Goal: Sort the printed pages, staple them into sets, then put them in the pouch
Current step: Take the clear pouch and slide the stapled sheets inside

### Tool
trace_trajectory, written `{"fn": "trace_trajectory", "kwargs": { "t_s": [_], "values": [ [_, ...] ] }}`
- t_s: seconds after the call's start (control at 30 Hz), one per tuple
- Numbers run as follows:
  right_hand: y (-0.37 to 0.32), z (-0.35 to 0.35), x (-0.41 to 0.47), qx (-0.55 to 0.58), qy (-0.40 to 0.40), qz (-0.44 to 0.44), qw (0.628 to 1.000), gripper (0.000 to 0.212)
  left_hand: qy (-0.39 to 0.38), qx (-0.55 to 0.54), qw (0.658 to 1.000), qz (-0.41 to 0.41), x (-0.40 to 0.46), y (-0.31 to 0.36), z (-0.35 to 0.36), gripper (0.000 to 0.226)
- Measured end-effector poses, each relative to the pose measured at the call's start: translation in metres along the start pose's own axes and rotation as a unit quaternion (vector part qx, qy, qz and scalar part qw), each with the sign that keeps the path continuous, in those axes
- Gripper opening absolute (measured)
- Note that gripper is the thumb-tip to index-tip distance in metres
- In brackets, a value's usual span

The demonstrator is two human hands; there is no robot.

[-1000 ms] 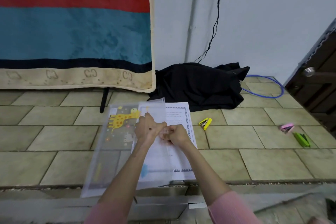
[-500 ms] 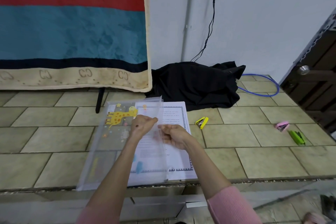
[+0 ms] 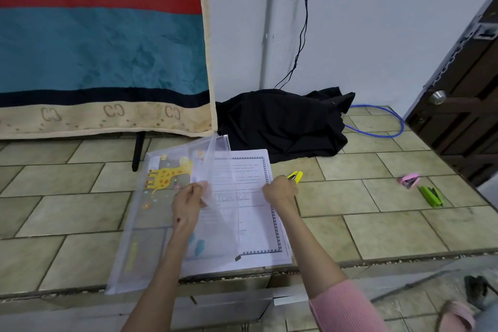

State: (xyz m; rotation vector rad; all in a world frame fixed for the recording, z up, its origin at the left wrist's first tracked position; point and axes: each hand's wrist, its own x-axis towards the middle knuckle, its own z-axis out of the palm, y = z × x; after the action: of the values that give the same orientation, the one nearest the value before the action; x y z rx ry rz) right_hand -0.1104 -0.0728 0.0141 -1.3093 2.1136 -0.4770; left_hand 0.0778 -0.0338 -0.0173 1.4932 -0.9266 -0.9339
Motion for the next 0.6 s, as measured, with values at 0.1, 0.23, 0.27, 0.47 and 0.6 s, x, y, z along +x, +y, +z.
{"fn": "trace_trajectory", "kwargs": {
  "t_s": [0.1,0.23,0.27,0.47,0.6],
  "values": [
    [0.0,-0.001,0.007,-0.01,-0.038,0.044,0.998,0.027,0.013,0.009,1.0,0.005,0.0,-0.009,0.0,0.032],
    [0.002,-0.006,0.012,0.093,-0.076,0.055,0.991,0.013,0.021,0.005,1.0,0.013,-0.001,-0.011,0.003,0.029],
    [0.001,-0.008,0.01,0.115,-0.09,0.053,0.988,0.013,0.02,0.001,1.0,0.014,-0.002,-0.011,0.003,0.029],
    [0.001,-0.012,0.005,0.178,-0.144,0.023,0.973,0.029,0.019,-0.035,0.999,0.014,-0.003,-0.009,0.003,0.022],
    [0.005,-0.021,-0.002,0.274,-0.21,0.047,0.937,0.036,0.023,-0.043,0.999,0.014,0.0,-0.011,0.002,0.016]
  ]
}}
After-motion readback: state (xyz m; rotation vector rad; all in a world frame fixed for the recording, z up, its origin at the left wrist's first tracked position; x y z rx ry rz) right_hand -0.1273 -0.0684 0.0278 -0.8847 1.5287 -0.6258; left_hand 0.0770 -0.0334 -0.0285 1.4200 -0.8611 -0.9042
